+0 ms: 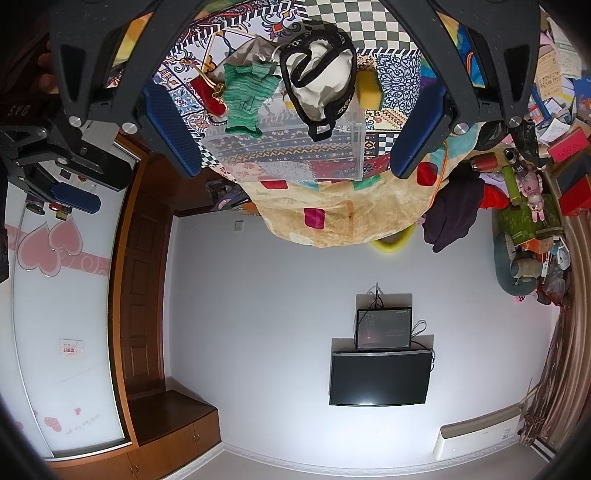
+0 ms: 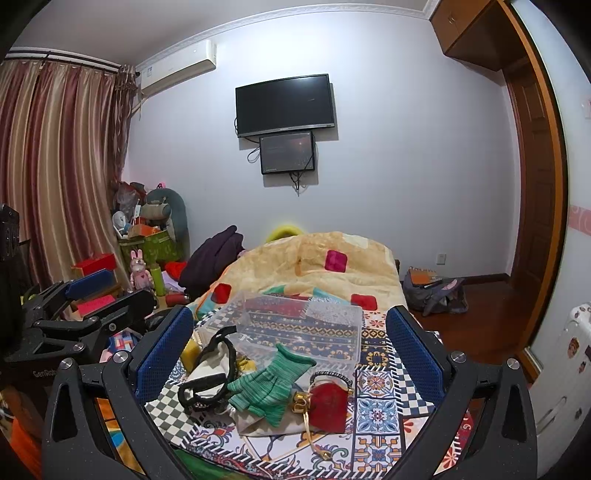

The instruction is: Organize soft objects

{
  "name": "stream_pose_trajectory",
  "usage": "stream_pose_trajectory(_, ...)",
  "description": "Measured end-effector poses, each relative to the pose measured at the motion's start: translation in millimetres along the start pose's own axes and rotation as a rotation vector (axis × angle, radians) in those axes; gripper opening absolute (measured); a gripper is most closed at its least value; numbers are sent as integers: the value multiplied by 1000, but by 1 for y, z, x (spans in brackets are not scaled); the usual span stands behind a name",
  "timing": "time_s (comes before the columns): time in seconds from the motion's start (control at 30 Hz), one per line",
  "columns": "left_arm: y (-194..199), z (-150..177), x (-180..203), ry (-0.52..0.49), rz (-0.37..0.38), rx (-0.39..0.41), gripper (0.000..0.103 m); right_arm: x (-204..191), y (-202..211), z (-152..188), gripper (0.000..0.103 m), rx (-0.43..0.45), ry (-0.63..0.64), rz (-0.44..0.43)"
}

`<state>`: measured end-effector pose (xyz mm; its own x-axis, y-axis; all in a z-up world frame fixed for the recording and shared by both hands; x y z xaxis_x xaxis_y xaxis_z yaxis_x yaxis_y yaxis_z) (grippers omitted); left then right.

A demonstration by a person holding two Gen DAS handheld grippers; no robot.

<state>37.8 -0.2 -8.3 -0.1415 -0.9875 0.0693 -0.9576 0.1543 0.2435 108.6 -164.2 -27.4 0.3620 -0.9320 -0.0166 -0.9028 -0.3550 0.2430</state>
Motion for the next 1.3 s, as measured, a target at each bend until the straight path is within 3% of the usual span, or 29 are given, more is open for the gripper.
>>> stream_pose_trajectory(0.9,2,-3,2,-5,3,-1,103,-2,-2,2,103,-11,-9,-2)
stream_pose_trajectory(1.03,-4,-2,-5,14,14,-27,103,1,-10,5,103,-43,-15,-5)
stream_pose_trajectory(1.3,-27,14,-34,49,18,-111,101,15,-48,27,101,-189,-21,-13)
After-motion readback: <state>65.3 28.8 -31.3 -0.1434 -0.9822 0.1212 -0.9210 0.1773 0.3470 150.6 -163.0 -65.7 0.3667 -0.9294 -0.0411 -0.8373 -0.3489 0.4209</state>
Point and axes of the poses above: each gripper's, at about its wrist camera, not at the fingertips, and y roughly against the way its jaws point, x to its right, z to its underside, the point moved 4 cm from there along -y, roughly the way its jaws point, and after that the axes turned 9 degrees about z, right-handed, at the moved point
